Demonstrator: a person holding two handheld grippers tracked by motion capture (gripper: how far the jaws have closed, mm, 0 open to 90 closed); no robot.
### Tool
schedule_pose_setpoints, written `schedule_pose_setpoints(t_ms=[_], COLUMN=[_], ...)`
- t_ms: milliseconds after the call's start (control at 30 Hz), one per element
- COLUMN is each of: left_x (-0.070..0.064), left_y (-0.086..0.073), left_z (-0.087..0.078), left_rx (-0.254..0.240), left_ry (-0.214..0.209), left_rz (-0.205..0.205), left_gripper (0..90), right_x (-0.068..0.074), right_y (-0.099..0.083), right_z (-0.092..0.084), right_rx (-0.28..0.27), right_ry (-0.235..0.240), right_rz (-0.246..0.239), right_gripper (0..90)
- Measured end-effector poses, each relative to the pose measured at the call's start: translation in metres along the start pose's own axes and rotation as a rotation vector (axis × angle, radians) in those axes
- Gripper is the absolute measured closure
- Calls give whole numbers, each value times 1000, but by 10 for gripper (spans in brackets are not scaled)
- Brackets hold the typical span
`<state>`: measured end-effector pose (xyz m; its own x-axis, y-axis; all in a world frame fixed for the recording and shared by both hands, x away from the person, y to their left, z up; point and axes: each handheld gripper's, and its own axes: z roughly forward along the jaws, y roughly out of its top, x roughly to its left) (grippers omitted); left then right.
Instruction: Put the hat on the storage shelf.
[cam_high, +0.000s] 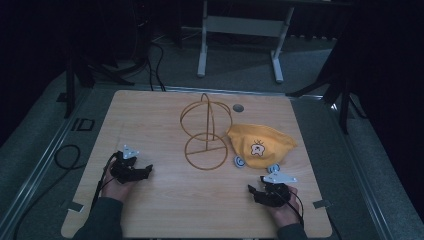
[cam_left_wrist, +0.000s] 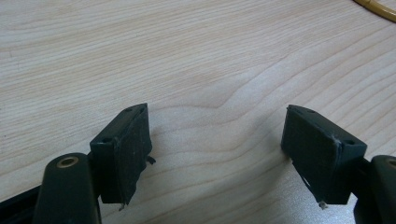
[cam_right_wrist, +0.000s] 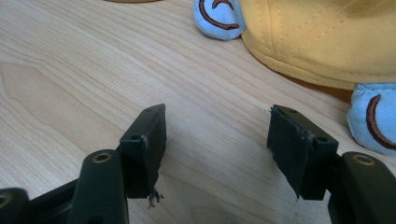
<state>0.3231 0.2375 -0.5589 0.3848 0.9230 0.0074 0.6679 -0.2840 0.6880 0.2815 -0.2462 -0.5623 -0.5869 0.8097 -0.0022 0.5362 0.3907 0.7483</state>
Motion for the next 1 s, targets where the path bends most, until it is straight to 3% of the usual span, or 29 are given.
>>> schedule_pose_setpoints(t_ms=[533, 667, 700, 733, 767, 833, 1000], left_x=[0, 0, 0, 0, 0, 0, 0], left_y=[0, 1, 1, 1, 1, 1, 1], left_z=[0, 1, 1, 1, 1, 1, 1], left_rx=[0, 1, 0, 0, 0, -1, -1], left_ry=[-2, -1, -1, -1, -1, -1, 1], left_rz=[1, 1, 1, 1, 1, 0, -2], left_gripper=[243, 243, 243, 243, 243, 243, 243], right_x=[0, -1, -2, -2, -5, -8, -13], right_y=[1, 1, 1, 1, 3, 5, 6], right_z=[1, 1, -1, -1, -3, -5, -11], right_rx=[9, 0, 3, 3, 25, 36, 65], right_ry=[-21, -30, -27, -27, -24, 0, -9], right_rz=[22, 26, 26, 26, 36, 47, 25], right_gripper=[300, 376, 460, 460, 553, 598, 627])
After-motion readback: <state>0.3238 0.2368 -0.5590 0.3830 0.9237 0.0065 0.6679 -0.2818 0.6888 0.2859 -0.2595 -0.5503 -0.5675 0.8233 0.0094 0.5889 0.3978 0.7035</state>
